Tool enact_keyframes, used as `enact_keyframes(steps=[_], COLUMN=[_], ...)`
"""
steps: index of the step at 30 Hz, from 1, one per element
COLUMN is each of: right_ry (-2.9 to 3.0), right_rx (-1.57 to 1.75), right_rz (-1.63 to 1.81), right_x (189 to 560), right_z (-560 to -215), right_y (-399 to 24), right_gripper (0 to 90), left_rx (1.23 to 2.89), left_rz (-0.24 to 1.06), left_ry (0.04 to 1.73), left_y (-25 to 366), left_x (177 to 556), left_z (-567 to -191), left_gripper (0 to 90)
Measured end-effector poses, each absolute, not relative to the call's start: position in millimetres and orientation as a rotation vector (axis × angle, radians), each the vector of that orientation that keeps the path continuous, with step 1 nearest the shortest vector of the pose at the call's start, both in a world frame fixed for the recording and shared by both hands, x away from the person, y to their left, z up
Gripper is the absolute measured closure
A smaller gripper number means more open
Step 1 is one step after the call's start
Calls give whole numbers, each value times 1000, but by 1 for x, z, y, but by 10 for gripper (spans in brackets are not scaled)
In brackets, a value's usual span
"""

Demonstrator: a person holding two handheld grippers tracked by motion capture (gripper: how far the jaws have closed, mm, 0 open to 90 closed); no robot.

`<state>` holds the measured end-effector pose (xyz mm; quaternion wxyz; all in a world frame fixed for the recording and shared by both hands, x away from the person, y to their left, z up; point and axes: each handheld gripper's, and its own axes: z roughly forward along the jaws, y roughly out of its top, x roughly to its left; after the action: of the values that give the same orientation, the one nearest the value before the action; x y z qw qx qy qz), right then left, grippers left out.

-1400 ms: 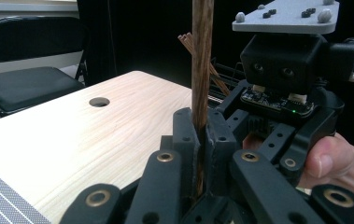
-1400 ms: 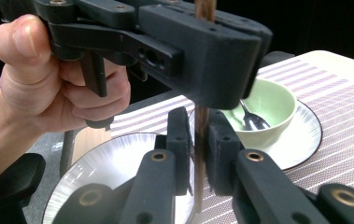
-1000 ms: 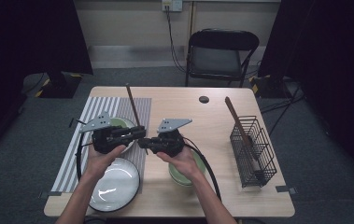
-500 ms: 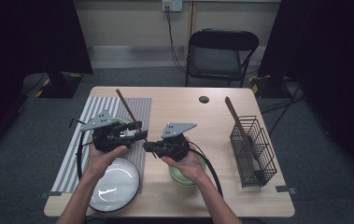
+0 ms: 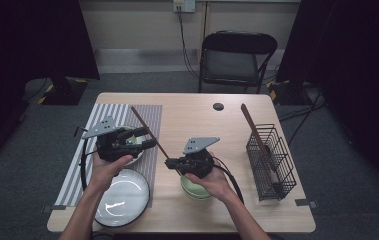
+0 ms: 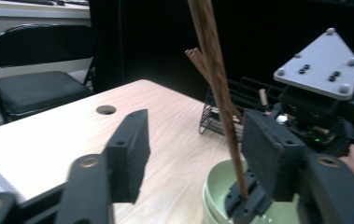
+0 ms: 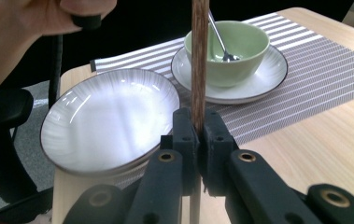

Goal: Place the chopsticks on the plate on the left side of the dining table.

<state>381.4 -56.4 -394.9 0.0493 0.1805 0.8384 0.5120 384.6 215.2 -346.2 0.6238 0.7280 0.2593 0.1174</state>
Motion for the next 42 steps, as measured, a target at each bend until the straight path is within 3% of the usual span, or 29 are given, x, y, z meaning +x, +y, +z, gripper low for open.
enact_keyframes(steps=[16, 25, 42], right_ry=[2526, 2544, 2519], right_rx=[594, 575, 573], right_rz=[1580, 1552, 1599], right_x=[376, 373, 368], right_z=[-401, -403, -393], right_y=[-68, -64, -68], right_gripper=[867, 866, 865], left_rx=[1657, 1668, 1642], left_rz=[303, 304, 299], left_ry=[652, 582, 677], left_y=[222, 210, 227], left_x=[389, 381, 391], left_z=[-350, -343, -353], left_gripper=[386, 327, 327])
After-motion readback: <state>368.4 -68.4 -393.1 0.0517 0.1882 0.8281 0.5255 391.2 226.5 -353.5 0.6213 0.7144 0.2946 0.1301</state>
